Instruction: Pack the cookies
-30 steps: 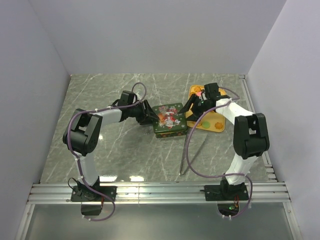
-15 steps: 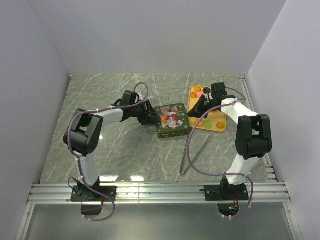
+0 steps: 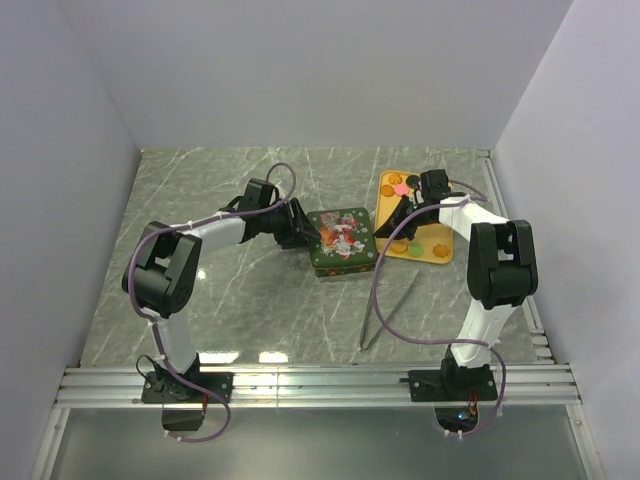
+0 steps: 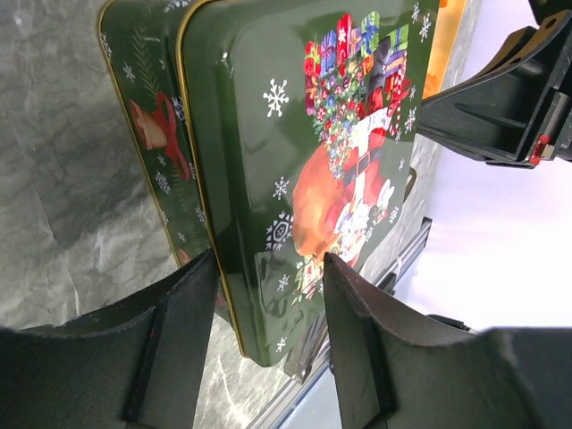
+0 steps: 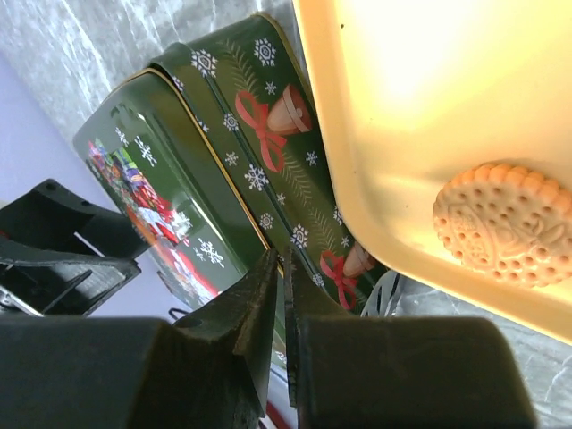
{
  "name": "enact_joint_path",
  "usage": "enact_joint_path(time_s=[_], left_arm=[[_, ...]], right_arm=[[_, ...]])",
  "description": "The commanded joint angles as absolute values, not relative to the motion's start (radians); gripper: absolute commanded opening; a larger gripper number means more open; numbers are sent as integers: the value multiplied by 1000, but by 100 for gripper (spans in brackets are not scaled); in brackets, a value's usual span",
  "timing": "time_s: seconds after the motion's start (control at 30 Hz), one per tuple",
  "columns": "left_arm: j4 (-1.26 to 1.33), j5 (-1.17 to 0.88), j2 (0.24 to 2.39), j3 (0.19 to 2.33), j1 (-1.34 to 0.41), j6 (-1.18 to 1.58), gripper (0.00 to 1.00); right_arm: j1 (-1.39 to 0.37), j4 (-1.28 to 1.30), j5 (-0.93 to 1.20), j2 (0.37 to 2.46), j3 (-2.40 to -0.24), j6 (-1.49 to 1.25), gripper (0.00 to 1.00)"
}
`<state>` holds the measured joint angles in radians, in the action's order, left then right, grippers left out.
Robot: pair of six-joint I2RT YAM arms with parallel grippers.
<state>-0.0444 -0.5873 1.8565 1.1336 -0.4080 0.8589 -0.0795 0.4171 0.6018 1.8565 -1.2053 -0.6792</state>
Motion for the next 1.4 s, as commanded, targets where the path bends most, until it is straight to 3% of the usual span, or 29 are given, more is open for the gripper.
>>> enact_joint_path(time_s=[0.0,0.97,1.37], left_arm=[[-52,-577,1801,1169,-436,853,55],[-95,-581,1959,1239,-462,864,58],[-215,-580,2060,1423,-419,828,58]], right_arm=[[-84,451,552,1861,-1221,-643,13],[-98,362,721,1980,-1244,-716,13],[-98,439,661,1965,-1334,-693,16]])
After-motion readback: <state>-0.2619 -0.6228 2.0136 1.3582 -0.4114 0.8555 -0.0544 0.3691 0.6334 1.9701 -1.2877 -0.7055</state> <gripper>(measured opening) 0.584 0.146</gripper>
